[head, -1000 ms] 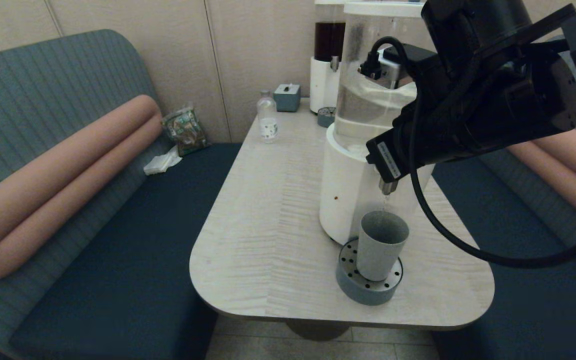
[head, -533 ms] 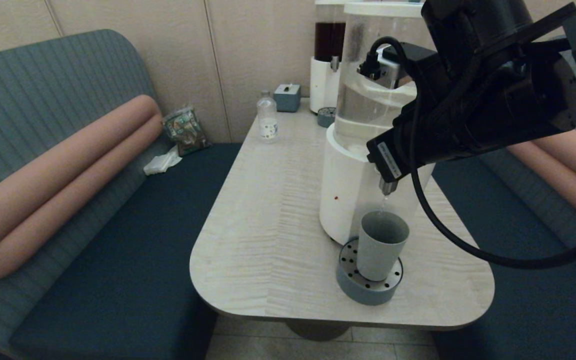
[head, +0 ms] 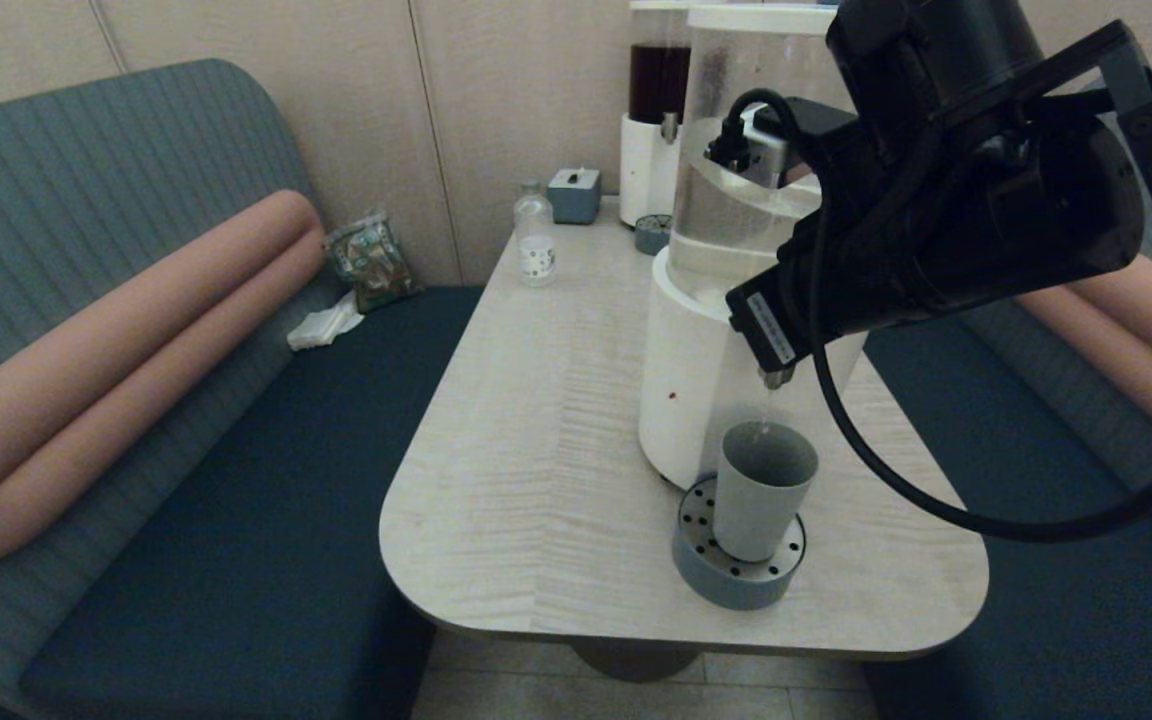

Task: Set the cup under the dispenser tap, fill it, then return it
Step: Turn off the faucet

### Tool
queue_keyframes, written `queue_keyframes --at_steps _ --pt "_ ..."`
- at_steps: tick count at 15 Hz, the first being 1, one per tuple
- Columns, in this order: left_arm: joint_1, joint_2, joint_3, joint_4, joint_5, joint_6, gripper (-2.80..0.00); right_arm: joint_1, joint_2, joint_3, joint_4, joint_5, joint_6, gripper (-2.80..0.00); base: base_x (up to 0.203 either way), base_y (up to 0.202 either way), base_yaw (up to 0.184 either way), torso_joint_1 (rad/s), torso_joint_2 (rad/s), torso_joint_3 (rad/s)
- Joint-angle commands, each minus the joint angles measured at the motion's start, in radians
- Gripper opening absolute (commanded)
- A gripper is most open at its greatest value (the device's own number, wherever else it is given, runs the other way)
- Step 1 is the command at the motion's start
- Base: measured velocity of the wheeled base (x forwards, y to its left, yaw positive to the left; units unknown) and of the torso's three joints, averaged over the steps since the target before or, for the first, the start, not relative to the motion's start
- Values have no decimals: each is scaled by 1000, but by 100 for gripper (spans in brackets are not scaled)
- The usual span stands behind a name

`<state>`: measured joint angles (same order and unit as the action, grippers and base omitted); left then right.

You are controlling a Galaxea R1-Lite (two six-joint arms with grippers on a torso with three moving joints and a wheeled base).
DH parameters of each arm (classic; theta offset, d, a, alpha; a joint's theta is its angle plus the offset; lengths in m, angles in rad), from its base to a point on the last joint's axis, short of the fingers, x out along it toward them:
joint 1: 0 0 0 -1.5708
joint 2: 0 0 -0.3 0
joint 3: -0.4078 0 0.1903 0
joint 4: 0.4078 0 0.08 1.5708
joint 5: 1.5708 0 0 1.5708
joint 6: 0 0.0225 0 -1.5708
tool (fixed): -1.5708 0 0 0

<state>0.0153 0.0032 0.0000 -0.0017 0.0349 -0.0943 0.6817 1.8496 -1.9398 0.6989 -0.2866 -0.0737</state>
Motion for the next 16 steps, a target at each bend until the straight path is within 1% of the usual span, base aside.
queue_keyframes --at_steps 1,3,9,16 --pt "0 1 2 0 0 -2 -280 -1 10 -4 2 -3 -3 -280 0 0 0 0 0 0" --pt "0 1 2 0 0 -1 -280 -1 17 -2 -10 -5 -12 -280 0 0 0 0 0 0" --pt "0 1 2 0 0 -1 -280 -2 16 -2 -30 -48 -32 -280 0 0 0 0 0 0" --pt "0 1 2 0 0 -2 -280 -14 14 -1 -30 -69 -32 -280 0 0 0 0 0 0"
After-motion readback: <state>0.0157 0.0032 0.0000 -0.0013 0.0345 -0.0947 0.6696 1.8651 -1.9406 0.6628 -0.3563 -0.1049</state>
